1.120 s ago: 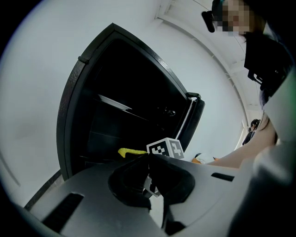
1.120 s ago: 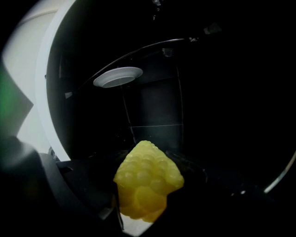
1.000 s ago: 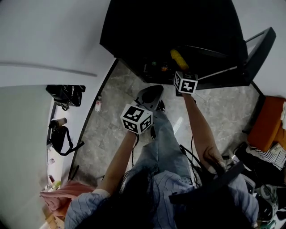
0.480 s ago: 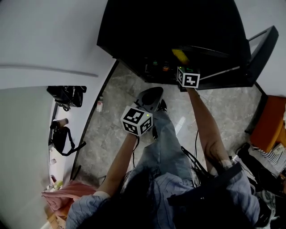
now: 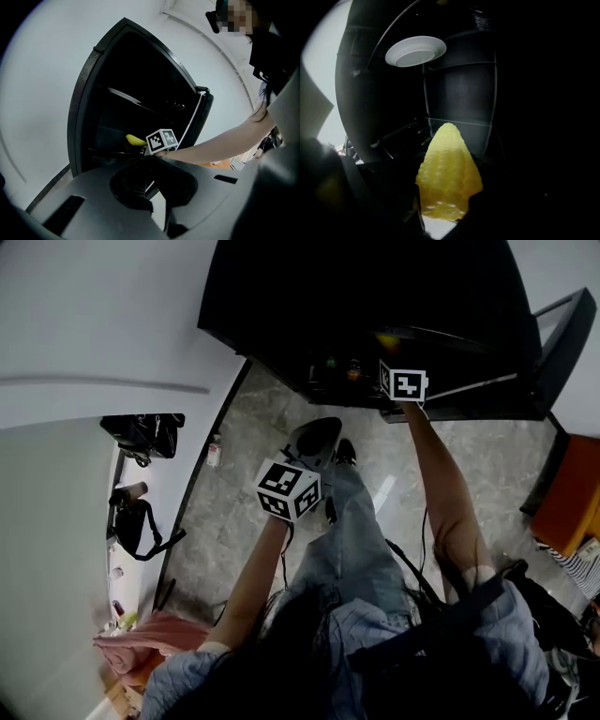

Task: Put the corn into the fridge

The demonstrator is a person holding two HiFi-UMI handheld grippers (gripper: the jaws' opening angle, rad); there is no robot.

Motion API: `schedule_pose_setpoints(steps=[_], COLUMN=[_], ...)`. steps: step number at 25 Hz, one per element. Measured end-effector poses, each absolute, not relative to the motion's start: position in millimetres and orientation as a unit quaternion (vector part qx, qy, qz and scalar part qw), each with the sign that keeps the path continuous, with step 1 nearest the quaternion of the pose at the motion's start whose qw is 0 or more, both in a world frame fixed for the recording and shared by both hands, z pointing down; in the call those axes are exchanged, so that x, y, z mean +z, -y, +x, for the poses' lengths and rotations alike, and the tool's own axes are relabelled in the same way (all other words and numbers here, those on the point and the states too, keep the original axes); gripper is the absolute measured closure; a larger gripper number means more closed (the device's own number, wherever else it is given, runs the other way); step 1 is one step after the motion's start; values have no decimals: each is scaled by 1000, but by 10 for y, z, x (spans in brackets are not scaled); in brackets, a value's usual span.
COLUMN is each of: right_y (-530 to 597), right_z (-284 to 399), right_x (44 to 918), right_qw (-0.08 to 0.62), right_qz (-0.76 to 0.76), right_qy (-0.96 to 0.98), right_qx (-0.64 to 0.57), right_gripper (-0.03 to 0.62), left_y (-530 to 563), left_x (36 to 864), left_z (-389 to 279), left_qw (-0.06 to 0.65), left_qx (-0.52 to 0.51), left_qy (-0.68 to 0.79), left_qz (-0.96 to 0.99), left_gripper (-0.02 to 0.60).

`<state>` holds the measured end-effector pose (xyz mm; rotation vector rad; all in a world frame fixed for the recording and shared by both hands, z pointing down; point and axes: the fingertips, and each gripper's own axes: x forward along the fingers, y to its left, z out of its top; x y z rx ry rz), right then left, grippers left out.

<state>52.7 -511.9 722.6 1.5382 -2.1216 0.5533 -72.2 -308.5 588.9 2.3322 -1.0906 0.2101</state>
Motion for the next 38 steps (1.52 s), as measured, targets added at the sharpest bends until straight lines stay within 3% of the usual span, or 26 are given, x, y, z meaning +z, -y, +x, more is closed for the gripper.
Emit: schedule_pose_setpoints(steps=[21,27,38], right_y=[5123,5094,4790], right_z=[533,444,183], right_x=[7145,6917,6360], right_qw=[238,261,197], right_qz=[563,559,532], right_qy=[766,776,815], right_qx=[199,132,117], right_gripper=[336,335,335], left_y=[3040,3046,3043], left_x=[5940,5938,5764], left_z=[-868,-886,-896], left_qw=[279,281,274], left_qx=[90,86,69], left_qy=[418,421,424], left_qz=[860,858,860], left_gripper=[572,572,572])
